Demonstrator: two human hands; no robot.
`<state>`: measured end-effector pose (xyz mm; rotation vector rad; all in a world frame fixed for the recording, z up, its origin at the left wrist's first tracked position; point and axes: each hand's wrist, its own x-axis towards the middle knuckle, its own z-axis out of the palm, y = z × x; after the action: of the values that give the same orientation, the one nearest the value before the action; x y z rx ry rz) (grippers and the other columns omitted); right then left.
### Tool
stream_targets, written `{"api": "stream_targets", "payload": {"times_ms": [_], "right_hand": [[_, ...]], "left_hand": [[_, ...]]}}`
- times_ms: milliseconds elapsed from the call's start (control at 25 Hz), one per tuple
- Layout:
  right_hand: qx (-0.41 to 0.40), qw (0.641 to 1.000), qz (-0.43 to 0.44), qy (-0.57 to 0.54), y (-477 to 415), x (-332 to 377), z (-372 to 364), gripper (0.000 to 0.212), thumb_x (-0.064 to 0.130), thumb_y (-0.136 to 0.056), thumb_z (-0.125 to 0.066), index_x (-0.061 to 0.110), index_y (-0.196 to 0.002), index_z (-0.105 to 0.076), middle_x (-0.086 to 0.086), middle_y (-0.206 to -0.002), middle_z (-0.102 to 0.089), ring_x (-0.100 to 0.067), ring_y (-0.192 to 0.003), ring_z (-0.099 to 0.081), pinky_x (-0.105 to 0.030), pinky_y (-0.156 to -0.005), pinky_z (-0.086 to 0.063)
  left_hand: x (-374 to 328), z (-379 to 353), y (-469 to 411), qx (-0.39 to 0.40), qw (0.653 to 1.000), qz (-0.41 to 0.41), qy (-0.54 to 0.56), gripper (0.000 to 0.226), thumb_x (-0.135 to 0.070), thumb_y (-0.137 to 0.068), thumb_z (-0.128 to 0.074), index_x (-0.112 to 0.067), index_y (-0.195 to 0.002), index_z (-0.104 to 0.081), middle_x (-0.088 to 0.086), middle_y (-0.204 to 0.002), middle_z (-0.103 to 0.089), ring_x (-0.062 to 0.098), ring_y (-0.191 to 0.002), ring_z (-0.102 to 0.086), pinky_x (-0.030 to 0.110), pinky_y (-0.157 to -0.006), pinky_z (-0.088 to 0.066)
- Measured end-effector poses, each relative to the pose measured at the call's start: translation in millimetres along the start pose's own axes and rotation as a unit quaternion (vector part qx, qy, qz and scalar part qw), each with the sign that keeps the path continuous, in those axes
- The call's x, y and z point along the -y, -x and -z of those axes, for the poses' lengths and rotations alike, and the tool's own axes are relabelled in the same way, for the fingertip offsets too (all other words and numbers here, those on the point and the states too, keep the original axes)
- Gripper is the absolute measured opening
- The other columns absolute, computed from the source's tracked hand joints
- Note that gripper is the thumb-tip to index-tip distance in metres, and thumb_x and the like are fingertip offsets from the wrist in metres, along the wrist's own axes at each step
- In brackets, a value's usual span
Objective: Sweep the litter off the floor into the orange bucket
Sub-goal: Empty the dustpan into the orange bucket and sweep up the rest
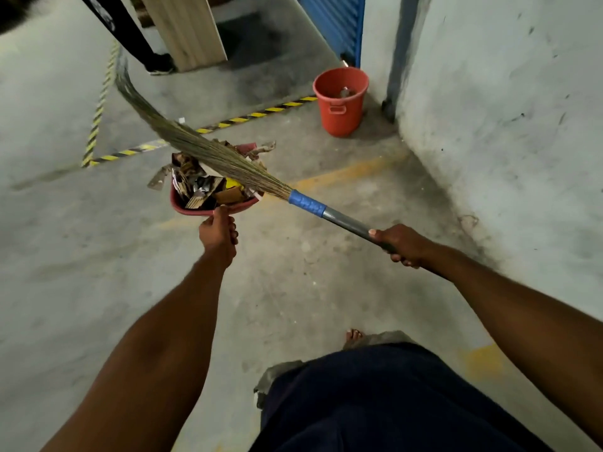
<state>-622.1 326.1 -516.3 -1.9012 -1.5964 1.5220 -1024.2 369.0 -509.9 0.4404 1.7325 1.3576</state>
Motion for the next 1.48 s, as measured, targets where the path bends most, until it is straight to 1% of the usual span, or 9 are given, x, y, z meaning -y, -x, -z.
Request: {"api": "stream_targets", "payload": {"times_ms": [200, 320, 400, 560, 720, 920, 1160, 1320, 1480], "right_hand": [[-0.011, 1.0, 0.001, -0.009, -85, 47, 73, 0.059, 0.067, -0.095, -0.055, 0.014, -0.07, -0.054, -0.003, -0.05, -0.044, -0.016, -0.037, -0.033, -0.023, -0.044, -0.027], [-0.022, 1.0, -0.003, -0.017, -139, 64, 108, 0.061, 0.072, -0.092, -0.055, 0.017, -0.065, -0.051, -0.003, -0.05, -0.043, -0.016, -0.039, -0.031, -0.025, -0.046, -0.026], [-0.026, 0.999, -0.016, -0.023, -177, 77, 127, 0.063, 0.074, -0.09, -0.054, 0.017, -0.065, -0.051, -0.006, -0.051, -0.044, -0.016, -0.039, -0.031, -0.025, -0.046, -0.026], [-0.053, 0.998, -0.026, -0.03, -258, 107, 159, 0.062, 0.068, -0.095, -0.053, 0.014, -0.065, -0.049, -0.004, -0.047, -0.041, -0.015, -0.036, -0.03, -0.021, -0.043, -0.026], [-0.077, 0.996, -0.027, -0.029, -323, 145, 191, 0.06, 0.064, -0.098, -0.053, 0.013, -0.066, -0.048, -0.005, -0.049, -0.041, -0.015, -0.037, -0.031, -0.022, -0.043, -0.025], [-0.112, 0.993, -0.034, -0.034, -393, 163, 227, 0.063, 0.071, -0.094, -0.051, 0.015, -0.064, -0.05, -0.004, -0.048, -0.041, -0.016, -0.037, -0.033, -0.027, -0.044, -0.028], [-0.135, 0.989, -0.039, -0.046, -488, 170, 284, 0.056, 0.057, -0.101, -0.051, 0.015, -0.065, -0.046, 0.001, -0.047, -0.036, -0.012, -0.036, -0.031, -0.023, -0.044, -0.024], [-0.147, 0.986, -0.066, -0.04, -551, 161, 330, 0.056, 0.057, -0.1, -0.053, 0.016, -0.064, -0.044, -0.001, -0.051, -0.038, -0.014, -0.041, -0.035, -0.028, -0.049, -0.026], [-0.163, 0.982, -0.096, -0.029, -603, 163, 375, 0.057, 0.058, -0.1, -0.052, 0.015, -0.063, -0.048, -0.003, -0.051, -0.043, -0.018, -0.043, -0.04, -0.033, -0.054, -0.031]], "left_hand": [[-48, -99, -76, 0.008, 1.0, -0.001, -0.01, 0.03, -0.024, -0.093, -0.063, -0.011, -0.069, -0.05, 0.003, -0.059, -0.044, 0.014, -0.041, -0.033, 0.02, -0.043, -0.022], [-71, -155, -125, 0.013, 1.0, -0.003, -0.016, 0.032, -0.025, -0.094, -0.064, -0.012, -0.068, -0.051, 0.002, -0.056, -0.045, 0.013, -0.04, -0.033, 0.021, -0.043, -0.022], [-87, -190, -164, 0.031, 0.999, 0.002, -0.024, 0.032, -0.025, -0.094, -0.063, -0.012, -0.067, -0.051, 0.002, -0.056, -0.045, 0.013, -0.04, -0.034, 0.021, -0.043, -0.023], [-113, -257, -244, 0.065, 0.998, -0.005, -0.023, 0.034, -0.025, -0.096, -0.062, -0.012, -0.068, -0.05, 0.003, -0.058, -0.044, 0.014, -0.04, -0.033, 0.02, -0.042, -0.023], [-152, -319, -317, 0.096, 0.994, -0.012, -0.049, 0.035, -0.027, -0.098, -0.062, -0.01, -0.069, -0.052, 0.004, -0.059, -0.046, 0.013, -0.04, -0.035, 0.021, -0.041, -0.025], [-192, -404, -392, 0.128, 0.989, 0.006, -0.08, 0.035, -0.028, -0.096, -0.064, -0.01, -0.068, -0.054, 0.004, -0.058, -0.047, 0.015, -0.042, -0.036, 0.021, -0.041, -0.026], [-205, -524, -472, 0.156, 0.982, 0.02, -0.103, 0.032, -0.026, -0.095, -0.064, -0.009, -0.069, -0.055, 0.004, -0.058, -0.048, 0.013, -0.04, -0.037, 0.021, -0.041, -0.026], [-202, -605, -519, 0.166, 0.977, 0.04, -0.128, 0.03, -0.026, -0.093, -0.065, -0.009, -0.069, -0.056, 0.004, -0.058, -0.049, 0.012, -0.039, -0.038, 0.021, -0.04, -0.027], [-205, -682, -557, 0.175, 0.97, 0.059, -0.158, 0.03, -0.025, -0.092, -0.066, -0.008, -0.068, -0.057, 0.004, -0.057, -0.05, 0.013, -0.039, -0.038, 0.021, -0.04, -0.027]]}}
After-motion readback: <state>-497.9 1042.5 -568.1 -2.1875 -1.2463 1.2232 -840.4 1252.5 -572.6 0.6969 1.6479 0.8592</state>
